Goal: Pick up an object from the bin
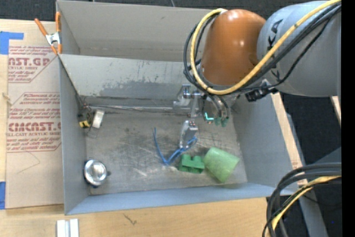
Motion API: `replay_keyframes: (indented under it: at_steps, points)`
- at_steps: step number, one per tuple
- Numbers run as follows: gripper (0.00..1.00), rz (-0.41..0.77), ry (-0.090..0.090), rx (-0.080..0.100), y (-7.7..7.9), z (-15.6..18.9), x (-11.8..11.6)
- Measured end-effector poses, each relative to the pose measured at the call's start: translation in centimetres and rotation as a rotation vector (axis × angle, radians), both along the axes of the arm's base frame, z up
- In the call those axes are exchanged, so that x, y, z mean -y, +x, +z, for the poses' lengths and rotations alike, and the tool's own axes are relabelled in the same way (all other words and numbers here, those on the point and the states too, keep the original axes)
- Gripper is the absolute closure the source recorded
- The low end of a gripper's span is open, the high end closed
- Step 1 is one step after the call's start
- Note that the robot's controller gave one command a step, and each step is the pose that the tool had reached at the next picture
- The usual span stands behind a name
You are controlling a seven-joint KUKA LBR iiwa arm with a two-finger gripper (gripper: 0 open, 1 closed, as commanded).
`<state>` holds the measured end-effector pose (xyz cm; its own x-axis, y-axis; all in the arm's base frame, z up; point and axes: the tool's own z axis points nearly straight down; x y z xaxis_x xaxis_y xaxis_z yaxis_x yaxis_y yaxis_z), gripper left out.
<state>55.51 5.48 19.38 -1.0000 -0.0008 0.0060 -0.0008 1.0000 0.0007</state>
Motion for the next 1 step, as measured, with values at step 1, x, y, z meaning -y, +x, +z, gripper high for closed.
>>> replay_keyframes:
  at_steps: [1]
  points:
    - [0.00, 0.399, 0.007, 0.002, -2.36, -10.54, 7.13]
